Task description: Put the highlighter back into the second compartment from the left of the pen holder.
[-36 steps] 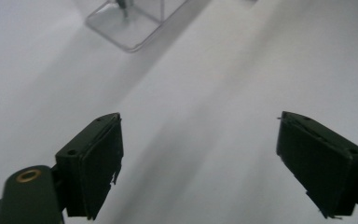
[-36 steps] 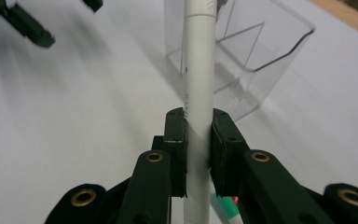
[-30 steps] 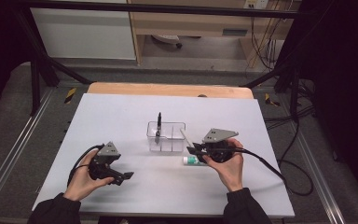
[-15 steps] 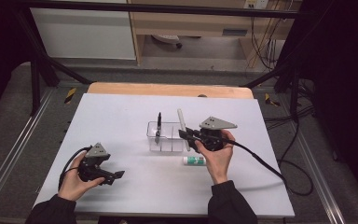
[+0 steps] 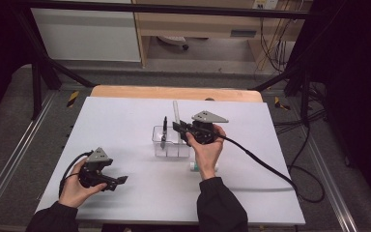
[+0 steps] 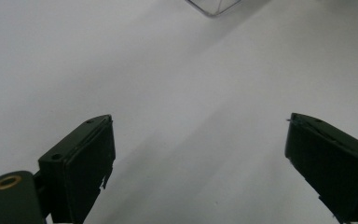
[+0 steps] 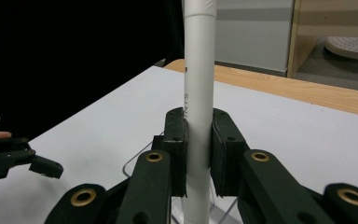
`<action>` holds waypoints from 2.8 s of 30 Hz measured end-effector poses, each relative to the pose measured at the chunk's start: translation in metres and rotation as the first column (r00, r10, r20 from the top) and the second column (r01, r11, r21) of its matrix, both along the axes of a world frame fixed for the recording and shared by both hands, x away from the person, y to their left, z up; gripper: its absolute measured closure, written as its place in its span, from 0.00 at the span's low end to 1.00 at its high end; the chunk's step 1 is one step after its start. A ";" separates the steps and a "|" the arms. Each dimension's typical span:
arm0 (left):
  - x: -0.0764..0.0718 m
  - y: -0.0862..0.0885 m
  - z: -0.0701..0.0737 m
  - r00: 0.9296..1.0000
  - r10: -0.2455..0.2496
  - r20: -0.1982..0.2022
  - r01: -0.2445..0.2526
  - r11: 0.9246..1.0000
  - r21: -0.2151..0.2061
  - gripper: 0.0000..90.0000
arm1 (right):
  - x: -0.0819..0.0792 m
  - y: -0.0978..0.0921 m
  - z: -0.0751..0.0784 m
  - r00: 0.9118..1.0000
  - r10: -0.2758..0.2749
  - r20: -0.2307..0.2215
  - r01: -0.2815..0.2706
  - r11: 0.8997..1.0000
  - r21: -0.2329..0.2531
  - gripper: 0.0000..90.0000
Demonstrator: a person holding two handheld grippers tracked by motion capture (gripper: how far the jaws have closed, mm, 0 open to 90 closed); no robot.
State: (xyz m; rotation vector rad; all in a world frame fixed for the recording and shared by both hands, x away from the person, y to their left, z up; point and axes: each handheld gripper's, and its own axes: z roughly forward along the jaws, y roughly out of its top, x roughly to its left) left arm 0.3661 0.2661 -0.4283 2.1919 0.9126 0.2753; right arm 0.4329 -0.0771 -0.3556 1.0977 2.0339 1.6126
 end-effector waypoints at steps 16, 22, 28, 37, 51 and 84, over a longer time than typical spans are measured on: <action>0.001 0.002 -0.002 1.000 0.006 -0.002 -0.006 1.000 -0.004 0.09 | 0.021 0.019 -0.023 1.000 -0.003 0.005 0.003 1.000 -0.004 0.88; 0.001 0.003 -0.001 1.000 0.006 -0.002 -0.006 1.000 -0.006 0.09 | 0.020 0.023 -0.033 1.000 0.001 0.000 -0.001 1.000 -0.018 0.88; 0.001 0.002 -0.002 1.000 0.005 -0.003 -0.005 1.000 -0.004 0.09 | 0.019 0.021 -0.037 1.000 0.009 -0.022 -0.010 0.999 -0.044 0.84; 0.001 0.002 -0.001 1.000 0.003 -0.001 -0.003 1.000 -0.004 0.09 | 0.013 0.015 -0.028 0.997 0.061 -0.043 -0.065 0.993 -0.097 0.60; 0.000 -0.001 -0.001 1.000 -0.005 0.001 0.005 1.000 0.004 0.09 | -0.013 -0.005 -0.008 0.970 0.176 -0.166 -0.214 0.946 -0.243 0.29; -0.006 -0.023 0.006 0.997 -0.069 0.018 0.069 0.998 0.013 0.09 | -0.050 -0.097 -0.012 0.970 0.089 -0.228 -0.158 0.939 -0.306 0.18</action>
